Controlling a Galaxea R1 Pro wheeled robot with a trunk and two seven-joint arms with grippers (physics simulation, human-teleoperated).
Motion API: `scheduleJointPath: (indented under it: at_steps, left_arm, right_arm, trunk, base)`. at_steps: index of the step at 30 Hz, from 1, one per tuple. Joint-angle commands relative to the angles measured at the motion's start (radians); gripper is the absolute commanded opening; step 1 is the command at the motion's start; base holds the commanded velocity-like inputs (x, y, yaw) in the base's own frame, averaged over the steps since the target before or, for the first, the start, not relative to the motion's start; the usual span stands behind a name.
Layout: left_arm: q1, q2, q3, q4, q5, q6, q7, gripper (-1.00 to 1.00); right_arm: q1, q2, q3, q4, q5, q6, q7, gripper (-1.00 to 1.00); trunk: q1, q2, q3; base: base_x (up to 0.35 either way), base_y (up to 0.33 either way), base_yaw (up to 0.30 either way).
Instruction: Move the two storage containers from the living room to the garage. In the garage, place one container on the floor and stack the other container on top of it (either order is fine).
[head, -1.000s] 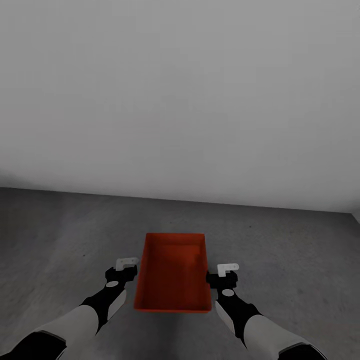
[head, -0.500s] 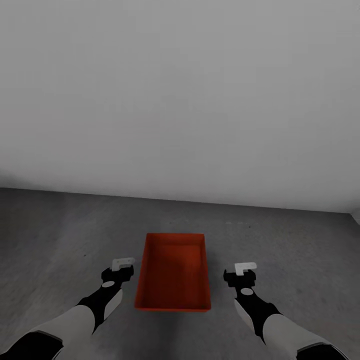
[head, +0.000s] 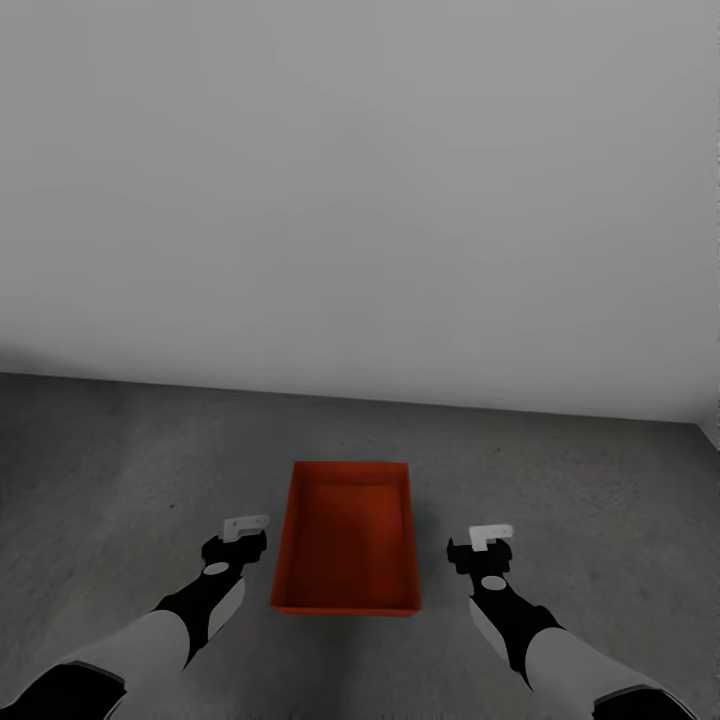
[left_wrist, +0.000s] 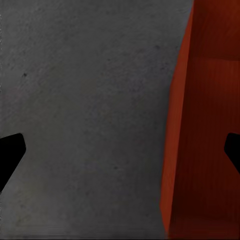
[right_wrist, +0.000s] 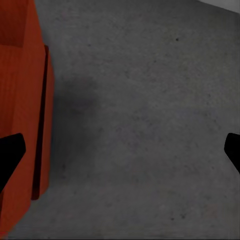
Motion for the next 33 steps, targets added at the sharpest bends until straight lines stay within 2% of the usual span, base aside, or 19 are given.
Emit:
scheduleJointPath:
  at_steps: [1,10,33]
  left_arm:
    - [0.000,0.001,-0.008,0.001,0.010,-0.003,0.004,1.00]
    - [0.000,0.000,-0.009,0.002,0.052,-0.003,0.005,1.00]
    - [0.000,0.000,-0.009,0.010,0.056,-0.003,0.006,1.00]
  right_arm:
    - [-0.001,0.000,0.007,0.001,-0.005,-0.003,-0.006,1.00]
    - [-0.001,0.000,0.006,0.001,-0.006,-0.002,-0.006,1.00]
    - [-0.001,0.003,0.006,0.001,-0.005,0.001,-0.011,1.00]
  trunk:
    - [0.000,-0.001,-0.001]
    - [0.000,-0.001,-0.001]
    - [0.000,-0.001,-0.001]
  base:
    - [-0.285,0.000,0.000]
    - [-0.333,0.000,0.000]
    - [-0.346,0.000,0.000]
